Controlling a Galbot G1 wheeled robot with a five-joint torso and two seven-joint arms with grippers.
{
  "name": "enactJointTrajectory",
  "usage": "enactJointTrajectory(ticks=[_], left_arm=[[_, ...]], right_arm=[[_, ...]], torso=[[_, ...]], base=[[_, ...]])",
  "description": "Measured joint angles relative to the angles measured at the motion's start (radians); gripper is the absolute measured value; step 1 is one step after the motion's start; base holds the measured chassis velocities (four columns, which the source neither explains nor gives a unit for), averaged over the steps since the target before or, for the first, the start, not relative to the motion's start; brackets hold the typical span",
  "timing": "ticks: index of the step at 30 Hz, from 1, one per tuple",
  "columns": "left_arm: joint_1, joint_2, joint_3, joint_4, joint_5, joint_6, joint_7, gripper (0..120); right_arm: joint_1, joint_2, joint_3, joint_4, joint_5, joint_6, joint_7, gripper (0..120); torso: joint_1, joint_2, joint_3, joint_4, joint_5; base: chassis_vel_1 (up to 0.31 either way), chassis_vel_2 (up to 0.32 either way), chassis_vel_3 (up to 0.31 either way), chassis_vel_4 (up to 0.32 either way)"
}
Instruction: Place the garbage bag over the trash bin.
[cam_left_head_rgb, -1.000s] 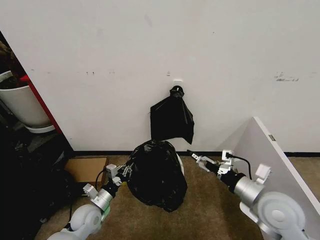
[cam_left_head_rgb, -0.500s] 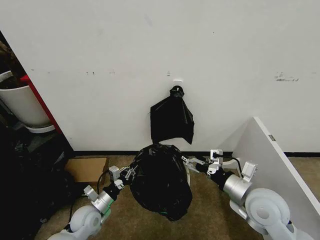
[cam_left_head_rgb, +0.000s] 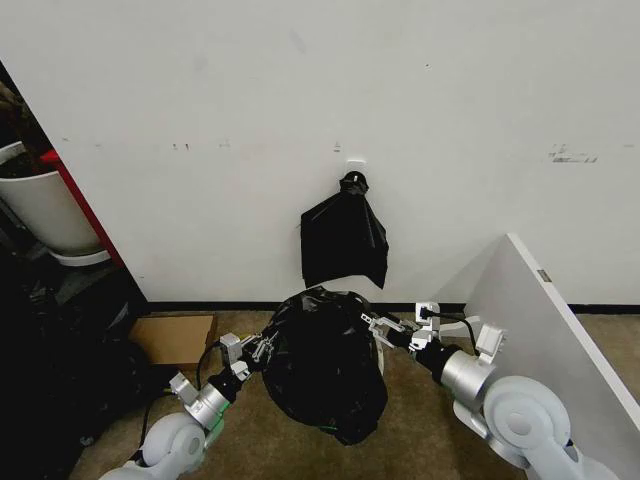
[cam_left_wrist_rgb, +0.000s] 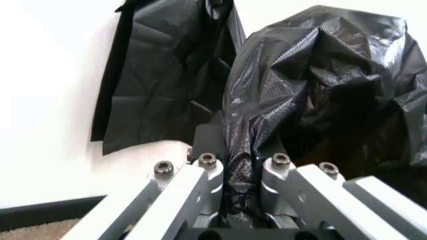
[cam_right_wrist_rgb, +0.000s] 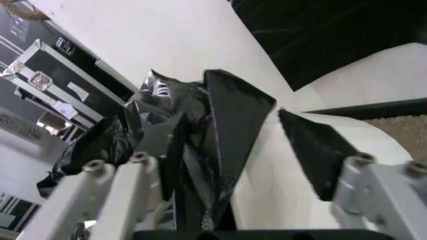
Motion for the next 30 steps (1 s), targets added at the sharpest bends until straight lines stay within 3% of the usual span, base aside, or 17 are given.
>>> enactJointTrajectory(ticks=[15, 30], left_arm=[[0.002, 0.001, -0.002, 0.002, -0.002, -0.006, 0.002, 4], [0.015, 0.009, -0.005, -0.042, -0.038, 0.002, 0.026, 4]], right_arm=[[0.01, 0.002, 0.0, -0.012, -0.006, 0.019, 0.02, 0], [0.071, -0.053, -0.021, -0.127, -0.077, 0.044, -0.039, 0]], torso=[[0.0, 0.0, 0.0, 0.0001, 0.0], [0.0, 0.0, 0.0, 0.0, 0.0002]], base=[[0.0, 0.0, 0.0, 0.0], [0.0, 0.0, 0.0, 0.0]])
